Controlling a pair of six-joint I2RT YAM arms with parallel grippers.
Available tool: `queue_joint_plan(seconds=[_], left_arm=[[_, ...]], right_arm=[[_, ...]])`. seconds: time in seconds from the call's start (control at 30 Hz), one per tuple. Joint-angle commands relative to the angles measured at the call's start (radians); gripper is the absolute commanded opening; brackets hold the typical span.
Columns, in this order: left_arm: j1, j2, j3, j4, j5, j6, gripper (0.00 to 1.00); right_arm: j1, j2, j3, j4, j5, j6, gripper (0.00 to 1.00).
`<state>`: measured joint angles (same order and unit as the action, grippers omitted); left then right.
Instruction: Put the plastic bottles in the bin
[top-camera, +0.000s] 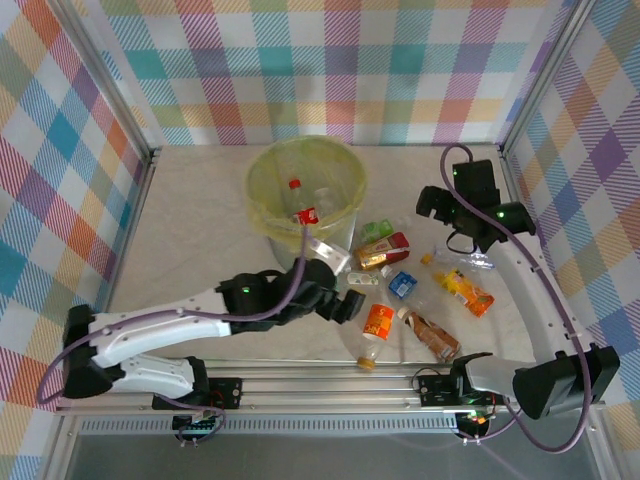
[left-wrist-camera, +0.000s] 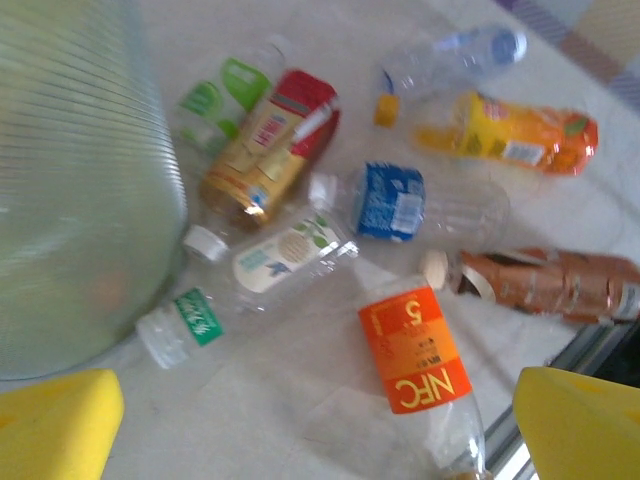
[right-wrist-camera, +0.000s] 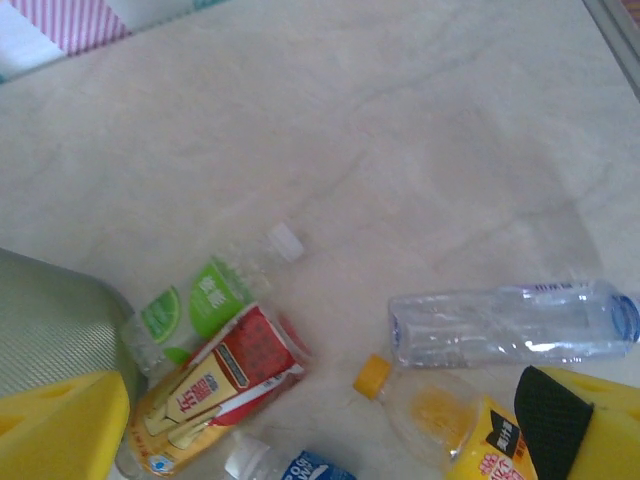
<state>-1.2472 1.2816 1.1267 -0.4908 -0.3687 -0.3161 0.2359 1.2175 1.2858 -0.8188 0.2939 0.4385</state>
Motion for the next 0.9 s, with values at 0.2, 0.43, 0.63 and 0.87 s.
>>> queue_joint_plan(seconds=[0.2, 0.43, 0.63, 0.87], left_arm=[[-0.070, 0.188, 0.041, 0.042, 0.013, 0.030, 1.00], [-0.078, 0.307, 0.041, 0.096, 0.013, 0.037, 1.00], [-0.079, 0.391, 0.066, 0.096, 0.007, 0.044, 1.00], [-0.080, 0.440, 0.088, 0.115, 0.073, 0.054, 1.00]], right_arm=[[-0.060, -0.037, -0.085, 0.043, 0.013, 0.048, 1.00], [-0.092, -0.030, -0.121, 0.065, -0.018, 0.056, 1.00], [-0.093, -0.028, -0.131, 0.072, -0.022, 0.051, 1.00], [-0.095, -0.027, -0.143, 0.086, -0.027, 0.050, 1.00]])
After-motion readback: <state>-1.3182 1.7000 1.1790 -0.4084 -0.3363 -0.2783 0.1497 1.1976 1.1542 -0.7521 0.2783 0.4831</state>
